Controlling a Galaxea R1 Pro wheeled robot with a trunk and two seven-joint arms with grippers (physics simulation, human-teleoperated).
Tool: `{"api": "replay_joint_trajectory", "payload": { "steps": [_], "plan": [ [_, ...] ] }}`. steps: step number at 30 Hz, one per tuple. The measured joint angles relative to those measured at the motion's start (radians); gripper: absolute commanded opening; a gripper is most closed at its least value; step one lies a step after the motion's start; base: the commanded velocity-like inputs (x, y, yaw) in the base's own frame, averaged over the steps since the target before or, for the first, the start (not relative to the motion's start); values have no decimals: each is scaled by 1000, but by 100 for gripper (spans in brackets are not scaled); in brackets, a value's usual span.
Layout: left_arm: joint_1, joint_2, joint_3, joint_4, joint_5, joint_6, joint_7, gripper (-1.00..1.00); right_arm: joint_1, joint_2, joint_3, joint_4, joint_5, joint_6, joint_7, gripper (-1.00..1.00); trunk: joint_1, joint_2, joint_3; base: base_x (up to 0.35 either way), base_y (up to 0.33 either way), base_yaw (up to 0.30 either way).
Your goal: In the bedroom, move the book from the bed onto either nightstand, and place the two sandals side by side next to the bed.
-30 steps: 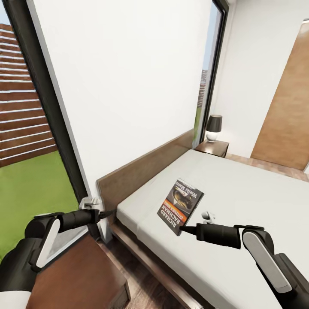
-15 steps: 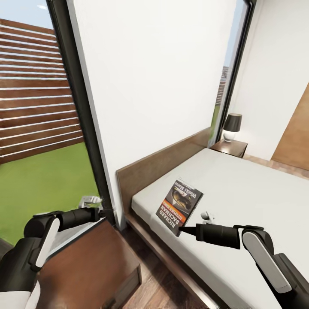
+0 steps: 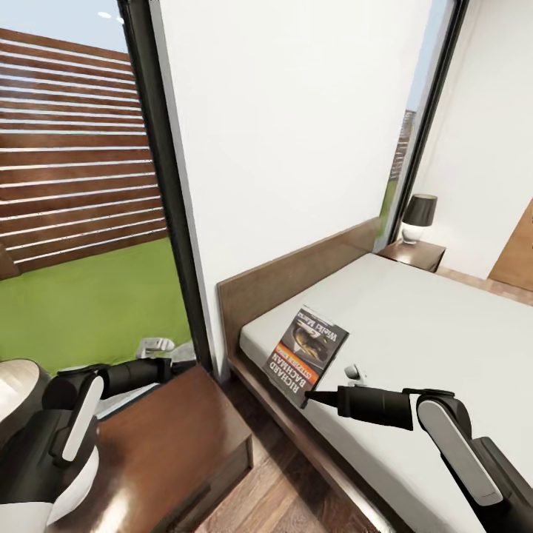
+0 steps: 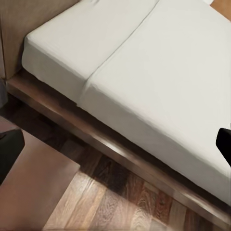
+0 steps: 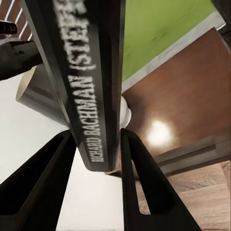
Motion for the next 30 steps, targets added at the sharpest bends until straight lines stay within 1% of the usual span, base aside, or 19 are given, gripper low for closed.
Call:
{"api": "replay_joint_trajectory", "payload": {
  "steps": [4,8,15,19,26,30],
  "plan": [
    [0,0,-1,0,0,0,3,100,0,0,1,0,0,0,7,-100,0,0,0,-254,-140,14],
    [0,0,-1,1,-1,0,19,100,0,1,2,0,0,0,11,-100,0,0,-1,-264,-158,36],
    [0,0,-2,1,-1,-1,43,100,0,2,6,0,1,1,14,-100,0,0,-4,-234,-170,183],
    [0,0,-2,0,-2,-3,44,100,0,4,7,0,0,1,14,-100,0,0,-7,-93,-72,236],
    [0,0,-2,1,-1,-5,46,100,0,27,8,0,4,2,13,-100,0,0,-13,-29,-23,248],
    [0,0,-3,1,-1,-5,46,100,0,33,8,0,9,3,13,-100,0,0,-17,-8,-6,251]
  ]
}}
